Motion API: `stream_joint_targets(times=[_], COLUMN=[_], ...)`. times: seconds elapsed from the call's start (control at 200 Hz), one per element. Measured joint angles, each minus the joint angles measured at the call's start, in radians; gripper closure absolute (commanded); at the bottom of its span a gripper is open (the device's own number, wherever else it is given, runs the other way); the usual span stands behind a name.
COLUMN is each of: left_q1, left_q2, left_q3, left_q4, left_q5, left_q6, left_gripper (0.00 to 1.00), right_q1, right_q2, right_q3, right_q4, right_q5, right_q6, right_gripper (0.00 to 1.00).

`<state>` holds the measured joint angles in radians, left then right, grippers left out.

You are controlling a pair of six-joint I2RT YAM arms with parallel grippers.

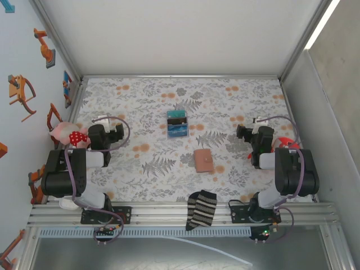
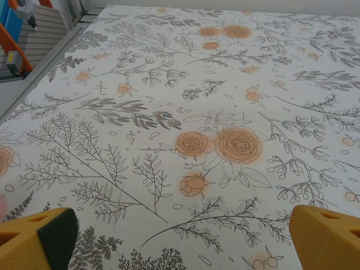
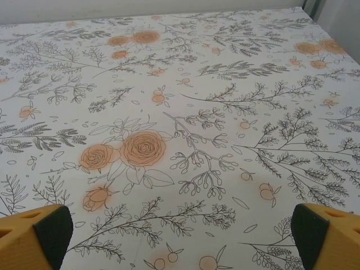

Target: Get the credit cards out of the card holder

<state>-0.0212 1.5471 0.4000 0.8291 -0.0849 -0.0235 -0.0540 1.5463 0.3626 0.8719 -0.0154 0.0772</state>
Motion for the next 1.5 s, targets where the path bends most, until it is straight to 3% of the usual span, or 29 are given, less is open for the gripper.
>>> stream_joint_targets(times=[1.197,1.502], left_q1=[0.000,-0.004], left_q2=[0.000,-0.098], left_q3=[0.000,0.038], left_q4=[-0.002,-0.143], left_q5=[-0.001,-0.032], left_q6=[0.000,-0.014], left_gripper=[0.03,0.03], right_q1=[-0.001,-0.001], right_q2=[0.000,-0.075], right_q3=[0.000,0.000], right_q4=[-0.001,-0.056], right_q5=[0.001,0.028], right_q6=[0.000,0.001], right_gripper=[0.00,0.01])
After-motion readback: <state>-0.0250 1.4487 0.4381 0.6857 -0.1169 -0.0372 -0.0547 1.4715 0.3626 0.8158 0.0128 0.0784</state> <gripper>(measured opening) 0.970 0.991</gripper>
